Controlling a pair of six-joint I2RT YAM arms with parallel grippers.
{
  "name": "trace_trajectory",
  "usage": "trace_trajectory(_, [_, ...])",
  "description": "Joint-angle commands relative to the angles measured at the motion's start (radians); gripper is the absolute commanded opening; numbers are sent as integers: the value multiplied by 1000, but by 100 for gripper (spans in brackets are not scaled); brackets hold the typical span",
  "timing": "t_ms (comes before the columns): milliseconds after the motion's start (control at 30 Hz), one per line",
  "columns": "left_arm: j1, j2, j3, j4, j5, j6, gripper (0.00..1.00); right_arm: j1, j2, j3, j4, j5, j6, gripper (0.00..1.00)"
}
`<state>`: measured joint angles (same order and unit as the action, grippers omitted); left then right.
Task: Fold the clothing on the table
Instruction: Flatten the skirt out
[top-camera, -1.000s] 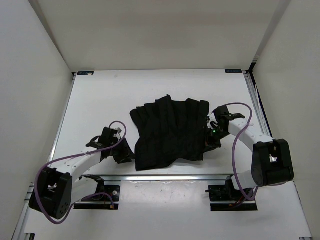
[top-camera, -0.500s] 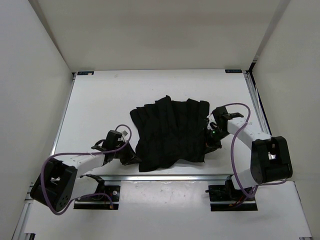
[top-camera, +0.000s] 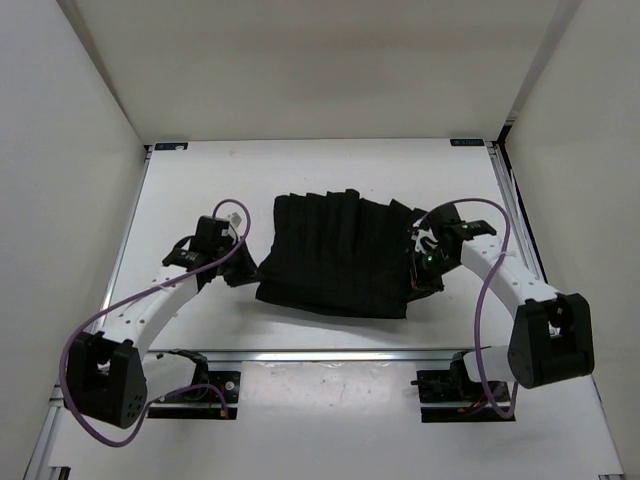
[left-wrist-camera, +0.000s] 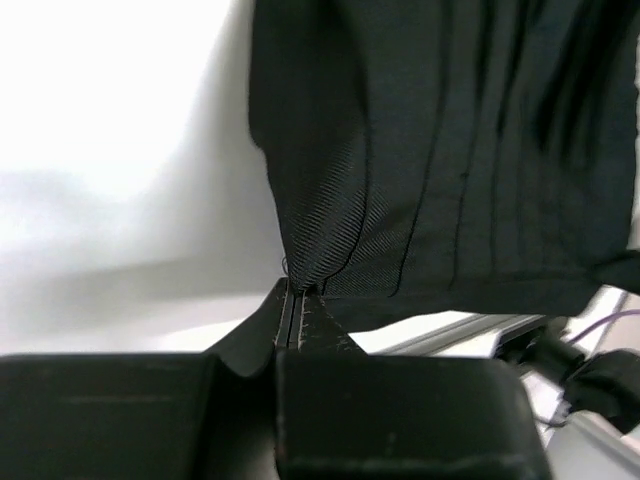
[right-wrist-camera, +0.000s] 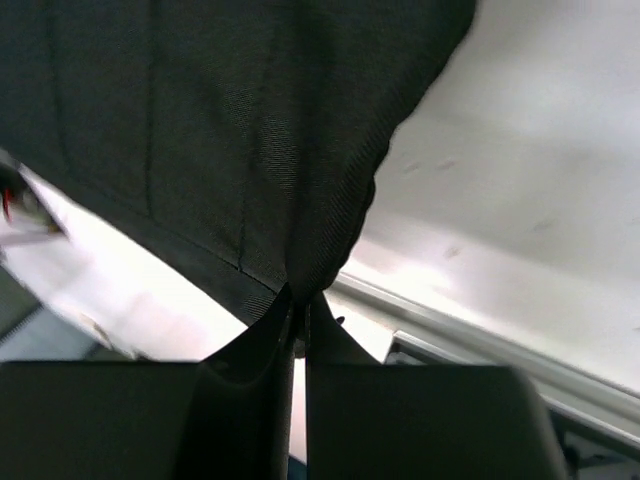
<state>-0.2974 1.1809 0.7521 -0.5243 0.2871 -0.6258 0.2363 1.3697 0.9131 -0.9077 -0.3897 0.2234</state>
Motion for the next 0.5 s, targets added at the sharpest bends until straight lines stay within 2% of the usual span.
trace_trajectory(0, [47,-69,-89,-210,-40,81,0,52,-79,-32,-152,-29,-27,0])
trace_trajectory(133, [40,-86,-166,-217,1,78,0,61,-121,-97,-114,-141,16,0])
trace_trajectory(267, [-3,92,-94,-125,-16,87,0,-11,-5,-62,7,-172,15,0])
trace_trajectory(367, [0,303,70,-62,12,104,0,-52,171,167,79,-112,-12,0])
trace_trajectory(400, [7,395,196,-59,30,115,0,-67,246,225,88,-74,-25,0])
trace_trajectory(433, [12,440,342,-69,46,120,0,-74,284,356,81,-36,-45,0])
trace_trajectory(467, [18,515,418,-78,69,141,0,-87,342,518,76,-14,-53,1])
